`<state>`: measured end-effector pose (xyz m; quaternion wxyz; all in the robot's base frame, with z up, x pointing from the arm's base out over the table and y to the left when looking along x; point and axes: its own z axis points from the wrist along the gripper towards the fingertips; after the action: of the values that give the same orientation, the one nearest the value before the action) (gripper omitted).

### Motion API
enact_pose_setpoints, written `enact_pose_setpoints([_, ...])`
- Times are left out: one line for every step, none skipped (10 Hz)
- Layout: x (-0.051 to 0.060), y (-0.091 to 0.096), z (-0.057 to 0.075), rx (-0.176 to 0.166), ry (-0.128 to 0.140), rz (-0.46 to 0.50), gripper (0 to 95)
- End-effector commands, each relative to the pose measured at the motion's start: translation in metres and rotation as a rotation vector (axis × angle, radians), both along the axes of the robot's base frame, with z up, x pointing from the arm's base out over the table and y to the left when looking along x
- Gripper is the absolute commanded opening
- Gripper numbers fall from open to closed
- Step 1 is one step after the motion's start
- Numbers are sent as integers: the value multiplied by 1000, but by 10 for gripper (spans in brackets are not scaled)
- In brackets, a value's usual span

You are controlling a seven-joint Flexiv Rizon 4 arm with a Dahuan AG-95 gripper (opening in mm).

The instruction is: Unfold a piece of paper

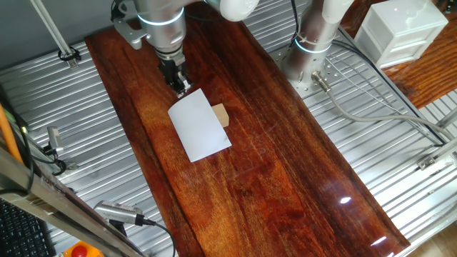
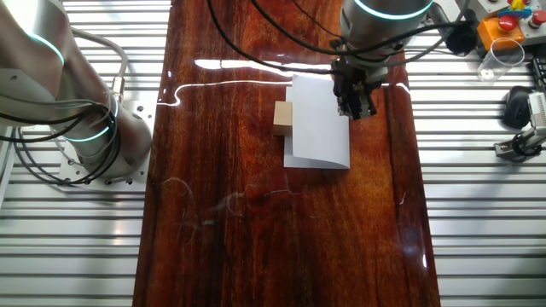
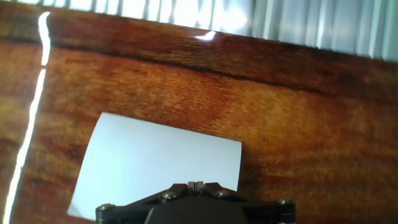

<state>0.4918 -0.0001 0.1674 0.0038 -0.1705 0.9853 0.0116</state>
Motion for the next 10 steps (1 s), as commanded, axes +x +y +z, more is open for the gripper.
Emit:
enact_pose_setpoints([0,0,0,-3,9,44,0])
enact_pose_setpoints([2,1,0,-8,9,63,0])
enact_pose_setpoints([7,3,0,-10,10,68,0])
enact_pose_setpoints([10,4,0,-19,12,67,0])
enact_pose_setpoints([8,4,-1,-15,13,92,0])
enact_pose_setpoints([5,7,-3,-20,12,129,0])
enact_pose_setpoints([1,10,-5,-19,12,131,0])
enact_pose_setpoints([-9,18,-9,-18,11,122,0])
enact_pose_setpoints([-11,20,-11,-18,12,118,0])
enact_pose_setpoints([-23,32,-19,-18,14,97,0])
